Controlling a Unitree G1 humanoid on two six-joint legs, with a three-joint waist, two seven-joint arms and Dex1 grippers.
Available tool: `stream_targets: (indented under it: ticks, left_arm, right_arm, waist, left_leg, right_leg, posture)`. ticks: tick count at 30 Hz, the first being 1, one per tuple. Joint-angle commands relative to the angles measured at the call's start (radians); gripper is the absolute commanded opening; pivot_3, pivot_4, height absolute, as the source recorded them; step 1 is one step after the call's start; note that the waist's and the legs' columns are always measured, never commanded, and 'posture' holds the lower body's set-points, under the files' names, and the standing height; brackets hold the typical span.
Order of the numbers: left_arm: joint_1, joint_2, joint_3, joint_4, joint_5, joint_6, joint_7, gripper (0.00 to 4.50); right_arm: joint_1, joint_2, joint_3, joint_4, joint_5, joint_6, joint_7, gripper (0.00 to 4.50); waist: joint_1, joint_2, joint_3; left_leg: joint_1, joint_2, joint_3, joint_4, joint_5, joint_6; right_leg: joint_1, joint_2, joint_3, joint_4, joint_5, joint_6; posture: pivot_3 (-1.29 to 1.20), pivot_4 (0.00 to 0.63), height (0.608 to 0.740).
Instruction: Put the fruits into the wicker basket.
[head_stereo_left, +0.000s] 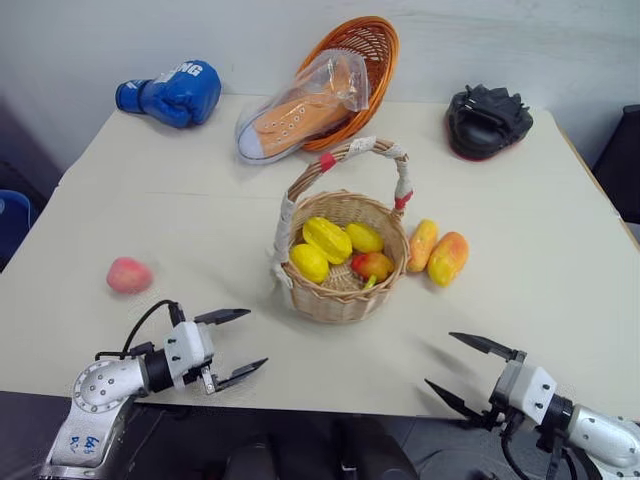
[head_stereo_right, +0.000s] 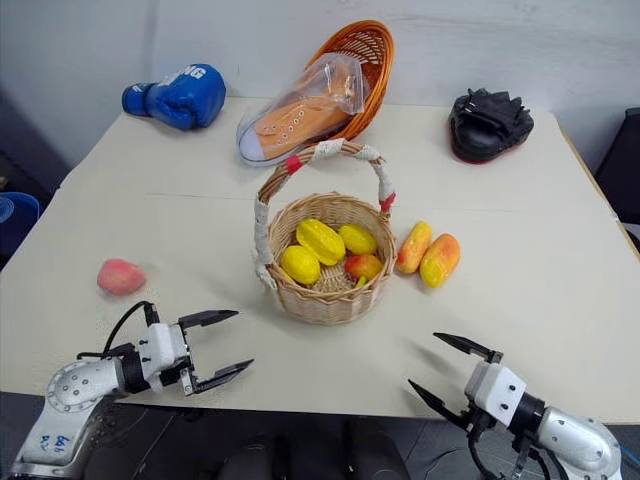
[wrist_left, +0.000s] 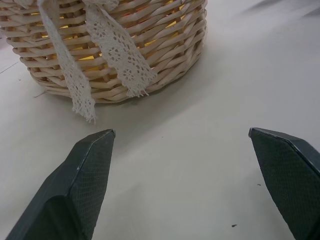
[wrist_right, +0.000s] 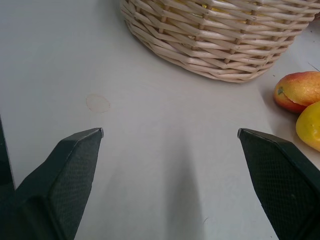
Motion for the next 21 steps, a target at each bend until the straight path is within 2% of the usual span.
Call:
stream_targets:
  ticks: [1, 6, 11, 13, 17, 21]
  left_arm:
    - [-0.021, 0.003, 0.021, -0.019, 0.001, -0.032, 0.023, 4.50]
    - [-0.027, 0.002, 0.041, -0.025, -0.038, -0.002, 0.032, 4.50]
    - [-0.001, 0.024, 0.119, -0.011, -0.071, 0.005, 0.030, 4.50]
    - [0.037, 0.026, 0.174, -0.023, -0.119, 0.033, 0.033, 4.50]
    - [0.198, -0.055, 0.318, -0.073, -0.191, 0.072, 0.129, 4.50]
    - [0.281, -0.153, 0.429, -0.085, -0.246, 0.137, 0.273, 4.50]
  right_arm:
    - [-0.015, -0.013, 0.002, 0.004, 0.010, -0.016, 0.005, 4.46]
    - [-0.027, 0.002, 0.014, -0.005, 0.035, 0.008, 0.005, 4.46]
    - [-0.003, 0.005, 0.053, -0.119, 0.101, 0.102, 0.002, 4.46]
    - [0.024, 0.013, 0.064, -0.179, 0.208, 0.144, 0.029, 4.46]
    - [0.011, 0.009, 0.079, -0.279, 0.336, 0.231, 0.043, 4.46]
    - [-0.060, 0.050, 0.073, -0.293, 0.328, 0.189, 0.033, 4.46]
  waist:
    - [0.000, 0.000, 0.000]
    - [0.000, 0.000, 0.000]
    - [-0.002, 0.000, 0.000]
    - [-0.003, 0.000, 0.000]
    - [-0.007, 0.000, 0.000]
    - [-0.003, -0.003, 0.000]
  left_leg:
    - [0.000, 0.000, 0.000, 0.000, 0.000, 0.000]
    - [0.000, 0.000, 0.000, 0.000, 0.000, 0.000]
    - [0.000, 0.000, 0.000, 0.000, 0.000, 0.000]
    - [0.000, 0.001, 0.000, 0.000, 0.000, 0.000]
    - [0.000, 0.001, 0.000, 0.000, 0.000, 0.000]
    - [0.000, 0.001, 0.000, 0.002, -0.001, 0.000]
  right_leg:
    - [0.000, 0.000, 0.000, 0.000, 0.000, 0.000]
    - [0.000, 0.000, 0.000, 0.000, 0.000, 0.000]
    - [0.000, 0.000, 0.000, 0.001, 0.000, 0.000]
    - [0.000, 0.000, 0.000, 0.002, 0.000, 0.000]
    - [0.000, 0.000, 0.000, 0.002, 0.000, 0.000]
    - [0.000, 0.000, 0.000, 0.001, 0.000, 0.000]
  posture:
    - [0.00, 0.150, 0.740]
    - [0.00, 0.150, 0.740]
    - [0.00, 0.150, 0.740]
    - [0.00, 0.150, 0.740]
    - [0.00, 0.150, 0.740]
    - [0.00, 0.150, 0.740]
